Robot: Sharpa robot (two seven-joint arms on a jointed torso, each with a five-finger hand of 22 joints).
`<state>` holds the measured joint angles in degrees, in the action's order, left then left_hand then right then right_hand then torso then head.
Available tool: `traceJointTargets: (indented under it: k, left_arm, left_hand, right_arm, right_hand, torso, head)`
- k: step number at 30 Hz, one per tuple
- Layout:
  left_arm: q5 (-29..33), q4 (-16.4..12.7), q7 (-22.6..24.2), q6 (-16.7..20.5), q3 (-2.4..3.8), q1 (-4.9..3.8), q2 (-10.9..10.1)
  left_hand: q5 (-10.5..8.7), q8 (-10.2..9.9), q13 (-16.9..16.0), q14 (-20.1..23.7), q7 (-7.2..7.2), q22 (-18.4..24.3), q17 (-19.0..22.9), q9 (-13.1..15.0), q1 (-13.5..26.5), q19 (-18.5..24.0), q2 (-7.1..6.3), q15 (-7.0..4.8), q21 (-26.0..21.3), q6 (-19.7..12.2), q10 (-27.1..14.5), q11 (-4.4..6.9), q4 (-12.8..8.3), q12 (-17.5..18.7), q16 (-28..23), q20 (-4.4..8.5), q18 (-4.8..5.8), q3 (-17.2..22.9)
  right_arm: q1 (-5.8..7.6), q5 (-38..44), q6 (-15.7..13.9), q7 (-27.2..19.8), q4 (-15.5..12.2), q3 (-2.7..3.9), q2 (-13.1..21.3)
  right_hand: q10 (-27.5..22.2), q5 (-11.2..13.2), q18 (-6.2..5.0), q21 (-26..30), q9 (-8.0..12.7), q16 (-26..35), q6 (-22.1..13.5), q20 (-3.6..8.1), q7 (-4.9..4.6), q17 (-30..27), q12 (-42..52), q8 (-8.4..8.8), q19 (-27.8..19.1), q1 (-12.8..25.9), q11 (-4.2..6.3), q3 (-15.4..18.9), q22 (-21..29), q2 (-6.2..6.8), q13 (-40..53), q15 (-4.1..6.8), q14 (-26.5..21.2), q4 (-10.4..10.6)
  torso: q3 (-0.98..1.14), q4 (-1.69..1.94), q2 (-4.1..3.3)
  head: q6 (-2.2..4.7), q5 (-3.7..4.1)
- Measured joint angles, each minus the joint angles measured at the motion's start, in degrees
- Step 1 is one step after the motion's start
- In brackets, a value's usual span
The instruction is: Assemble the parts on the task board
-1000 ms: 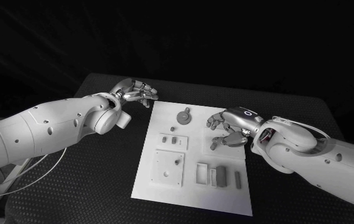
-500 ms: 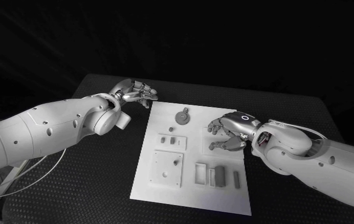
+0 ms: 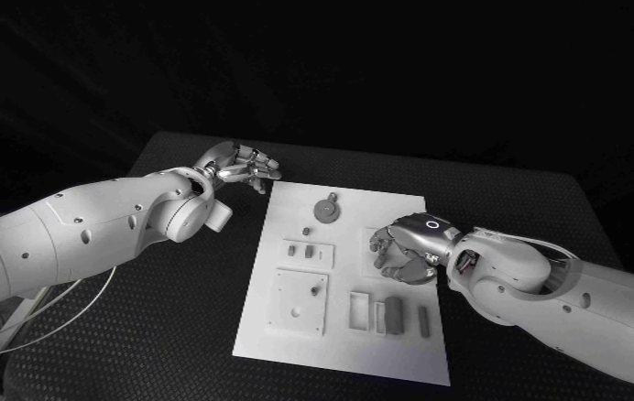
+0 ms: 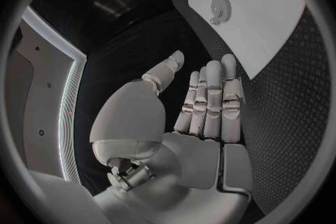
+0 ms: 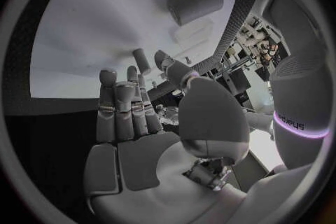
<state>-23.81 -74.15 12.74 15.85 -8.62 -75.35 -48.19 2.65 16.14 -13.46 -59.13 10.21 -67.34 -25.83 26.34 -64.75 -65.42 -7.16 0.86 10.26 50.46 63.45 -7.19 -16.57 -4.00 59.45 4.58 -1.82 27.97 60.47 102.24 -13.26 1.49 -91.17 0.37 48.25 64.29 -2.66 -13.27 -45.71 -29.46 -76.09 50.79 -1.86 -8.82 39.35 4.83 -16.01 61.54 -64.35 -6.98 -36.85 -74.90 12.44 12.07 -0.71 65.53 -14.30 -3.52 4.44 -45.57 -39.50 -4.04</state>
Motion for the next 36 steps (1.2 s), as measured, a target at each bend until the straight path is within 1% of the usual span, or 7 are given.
traceJointTargets:
  k: [4,5,11,14,19,22,36]
  left_arm:
    - [0.0,0.0,0.0,0.0,0.0,0.0,0.0]
    - [0.0,0.0,0.0,0.0,0.0,0.0,0.0]
    - [0.0,0.0,0.0,-0.1,-0.01,0.0,0.0]
    - [0.0,0.0,0.0,-0.1,-0.01,0.0,0.0]
    - [0.0,0.1,0.0,-0.1,-0.01,0.0,0.0]
    - [0.0,0.1,0.0,-0.1,-0.01,0.01,0.0]
    - [0.0,0.1,0.0,-0.2,-0.02,0.01,-0.1]
  left_hand:
    - [0.0,0.0,0.0,0.0,0.0,0.0,0.0,0.0,0.0,0.0,0.0,0.0,0.0,0.0,0.0,0.0,0.0,0.0,0.0,0.0,0.0,0.0]
    - [0.0,0.0,0.0,0.0,0.0,0.0,0.0,0.0,0.0,0.0,0.0,0.0,0.0,0.0,-0.1,0.06,0.0,0.0,0.0,0.0,0.0,0.0]
    - [0.0,0.0,0.0,0.0,0.0,0.0,0.0,0.0,0.0,0.0,0.0,0.0,0.0,0.0,-0.1,0.06,0.0,0.0,0.0,0.0,0.0,0.0]
    - [0.0,0.0,0.1,0.0,0.0,0.0,0.0,0.0,0.0,0.0,0.0,0.0,0.0,0.0,-0.1,0.06,0.2,0.0,0.0,0.0,0.0,-0.2]
    - [0.0,0.2,0.1,0.0,0.0,0.1,0.0,0.0,0.0,0.0,0.0,0.0,0.0,0.0,-0.3,-0.17,0.2,0.0,0.0,0.0,0.0,-0.2]
    - [0.0,0.2,0.2,0.0,0.0,0.1,0.0,0.0,0.0,0.0,0.0,0.0,-0.2,0.0,-0.3,-0.17,0.2,0.0,0.0,0.0,0.0,-0.2]
    - [0.0,0.2,0.2,0.0,0.0,0.0,-0.1,0.0,0.0,0.0,0.0,0.0,-0.2,0.0,-0.3,-0.16,0.2,0.0,0.0,0.0,0.0,-0.2]
  right_arm:
    - [-0.02,0.5,0.0,0.0,0.1,-0.04,-0.3]
    - [-0.05,0.6,-0.1,0.0,0.1,-0.05,-0.3]
    - [-0.14,1.3,-0.4,0.0,0.1,-0.07,-0.6]
    - [-0.16,1.6,-0.7,0.1,0.2,-0.07,-0.7]
    - [-0.17,2.0,-1.5,0.1,0.1,-0.05,-1.0]
    - [-0.18,2.4,-1.9,0.3,0.1,-0.02,-1.2]
    - [-0.29,4.8,-2.6,1.7,0.6,-0.07,-1.3]
  right_hand:
    - [1.6,0.0,0.04,-0.3,-0.1,0.0,1.2,0.01,-0.01,-0.1,0.8,-0.54,0.0,-0.4,0.7,0.0,0.0,-0.61,0.4,0.38,0.4,0.0]
    - [2.4,0.0,0.05,-0.3,-0.3,-0.2,2.1,0.06,0.0,-0.1,1.2,-0.96,0.3,-0.5,0.88,0.0,0.0,-1.57,0.7,0.63,0.7,0.0]
    - [3.7,0.0,0.06,-0.6,-0.3,-0.3,3.1,0.41,0.65,-0.3,1.7,-1.33,0.6,-0.4,1.68,0.1,0.0,-3.6,1.3,1.38,1.1,-0.1]
    - [4.6,0.0,0.05,-0.6,-0.3,-0.3,4.0,0.45,0.82,-0.4,2.0,-1.81,0.8,0.2,1.92,0.2,0.0,-5.19,1.6,1.58,1.3,-0.2]
    - [6.0,0.0,0.05,-0.8,-0.5,-0.4,5.2,0.54,1.43,-0.4,3.0,-2.25,0.9,0.9,2.52,0.2,0.0,-7.02,2.4,2.13,1.8,-0.2]
    - [6.4,0.1,0.06,-1.1,-0.5,-0.6,6.8,0.82,2.23,-0.4,3.2,-2.64,1.2,0.9,2.93,0.2,0.0,-8.21,3.0,2.7,1.8,-0.2]
    - [7.3,0.3,0.06,-1.1,-0.7,-0.6,6.8,0.84,2.23,-0.5,3.5,-2.94,1.2,-0.7,3.44,-0.4,0.0,-10.22,4.2,3.2,2.3,-1.7]
  torso:
    - [-0.01,0.0,0.0]
    - [-0.01,0.0,0.0]
    - [-0.02,0.0,0.0]
    - [-0.01,0.0,0.0]
    - [0.02,0.0,0.01]
    - [0.02,0.0,0.02]
    - [-0.02,0.03,0.04]
  head:
    - [-0.07,0.05]
    - [-0.13,0.05]
    - [-0.24,0.04]
    - [-0.31,0.02]
    - [-0.4,0.02]
    - [-0.41,-0.01]
    - [-0.6,-0.07]
